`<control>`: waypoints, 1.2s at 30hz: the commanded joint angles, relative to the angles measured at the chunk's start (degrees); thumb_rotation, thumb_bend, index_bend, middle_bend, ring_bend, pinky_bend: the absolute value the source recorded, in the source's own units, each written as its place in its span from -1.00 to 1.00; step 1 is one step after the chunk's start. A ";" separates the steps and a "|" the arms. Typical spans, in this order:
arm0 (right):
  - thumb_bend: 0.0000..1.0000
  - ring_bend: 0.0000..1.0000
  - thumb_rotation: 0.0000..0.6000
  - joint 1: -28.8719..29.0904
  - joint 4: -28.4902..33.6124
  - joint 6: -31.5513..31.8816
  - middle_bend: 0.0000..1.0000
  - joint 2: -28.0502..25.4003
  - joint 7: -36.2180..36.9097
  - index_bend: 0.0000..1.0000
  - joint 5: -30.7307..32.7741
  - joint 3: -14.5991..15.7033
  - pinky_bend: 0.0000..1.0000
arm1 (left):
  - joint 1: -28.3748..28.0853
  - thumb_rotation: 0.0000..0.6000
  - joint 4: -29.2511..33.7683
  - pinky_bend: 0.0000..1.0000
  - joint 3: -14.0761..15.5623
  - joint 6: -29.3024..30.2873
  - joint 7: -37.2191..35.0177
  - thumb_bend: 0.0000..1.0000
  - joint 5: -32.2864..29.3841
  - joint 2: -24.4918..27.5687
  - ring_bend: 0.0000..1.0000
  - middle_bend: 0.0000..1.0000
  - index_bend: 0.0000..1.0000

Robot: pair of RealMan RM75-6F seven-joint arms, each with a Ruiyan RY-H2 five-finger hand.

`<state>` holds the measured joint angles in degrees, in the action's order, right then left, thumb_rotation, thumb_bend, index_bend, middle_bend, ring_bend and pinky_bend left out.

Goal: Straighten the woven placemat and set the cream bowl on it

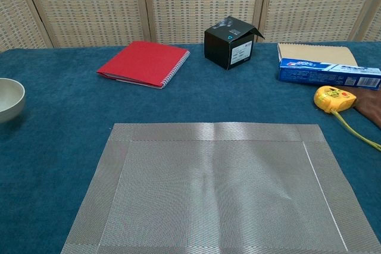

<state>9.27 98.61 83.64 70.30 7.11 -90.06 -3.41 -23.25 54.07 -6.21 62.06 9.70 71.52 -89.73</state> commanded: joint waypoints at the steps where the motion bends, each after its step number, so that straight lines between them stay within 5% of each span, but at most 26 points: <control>1: -0.70 -1.00 1.00 -0.04 0.09 0.12 -1.00 -0.04 0.07 -0.56 -0.12 0.02 -1.00 | -0.13 1.00 2.73 -1.00 -0.20 1.88 0.13 0.37 1.50 1.01 -1.00 -1.00 0.56; 14: -0.70 -1.00 1.00 -0.19 0.54 0.62 -1.00 -0.64 0.97 -0.56 -0.62 0.02 -1.00 | -4.34 1.00 19.82 -1.00 0.01 6.02 7.83 0.37 9.16 1.47 -1.00 -1.00 0.58; 20: -0.70 -1.00 1.00 -0.40 1.00 1.22 -1.00 -1.49 2.32 -0.56 -0.51 -0.31 -1.00 | -9.00 1.00 26.14 -1.00 0.39 2.64 15.23 0.37 11.75 -4.22 -1.00 -1.00 0.58; 36: -0.70 -1.00 1.00 -0.62 1.50 1.89 -1.00 -3.07 5.01 -0.56 -0.60 -0.72 -1.00 | -14.07 1.00 27.21 -1.00 1.33 -3.12 25.35 0.33 9.11 -17.88 -1.00 -1.00 0.58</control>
<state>8.65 100.10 85.54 67.23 12.12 -90.67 -4.13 -37.10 81.36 -4.98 59.20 34.76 80.90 -107.28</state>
